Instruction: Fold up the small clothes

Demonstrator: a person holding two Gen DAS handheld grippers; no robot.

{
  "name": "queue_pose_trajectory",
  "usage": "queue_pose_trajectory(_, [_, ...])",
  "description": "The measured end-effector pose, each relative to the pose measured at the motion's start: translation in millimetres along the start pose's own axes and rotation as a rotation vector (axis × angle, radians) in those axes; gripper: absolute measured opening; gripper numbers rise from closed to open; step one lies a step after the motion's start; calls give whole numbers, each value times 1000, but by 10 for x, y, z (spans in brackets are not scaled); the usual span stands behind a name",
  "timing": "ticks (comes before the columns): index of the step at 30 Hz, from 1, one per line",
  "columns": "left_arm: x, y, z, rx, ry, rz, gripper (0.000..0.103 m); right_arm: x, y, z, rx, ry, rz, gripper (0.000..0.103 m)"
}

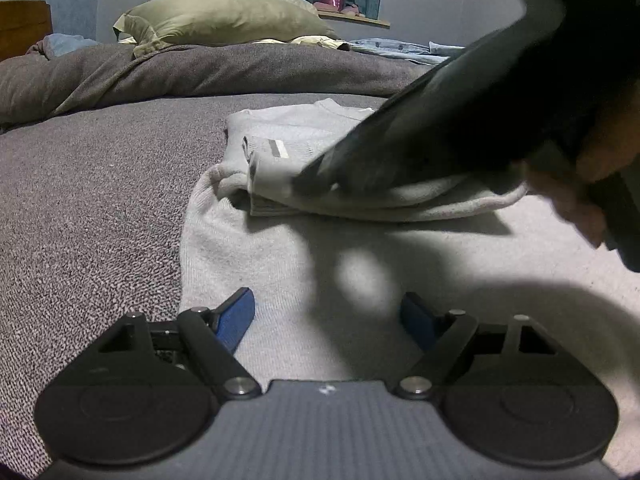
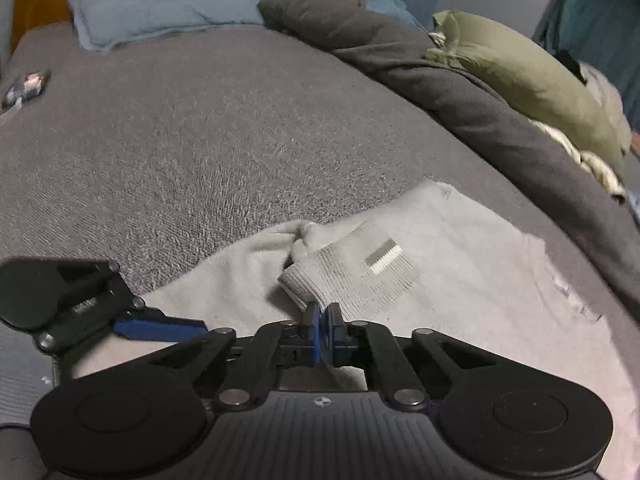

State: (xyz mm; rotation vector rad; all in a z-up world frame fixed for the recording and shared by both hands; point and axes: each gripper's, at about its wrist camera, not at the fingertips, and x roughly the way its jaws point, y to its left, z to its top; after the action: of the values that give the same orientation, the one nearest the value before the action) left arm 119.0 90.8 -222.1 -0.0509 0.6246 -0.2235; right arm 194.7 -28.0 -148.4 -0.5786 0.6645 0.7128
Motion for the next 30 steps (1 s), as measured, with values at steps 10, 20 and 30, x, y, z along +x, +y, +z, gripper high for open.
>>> queue_pose_trajectory(10, [-3,-25,18,13,3,11,81,-1078,-869,-262,299,-246,-160,4])
queue_pose_trajectory(20, [16,-46,16,21,6,20,81,-1960,-1579,-1251,521,-215,-273,4])
queue_pose_trajectory(30, [55,-72,21,34,11,34,84,-2027,-1969,-2353,798,-5,-310,5])
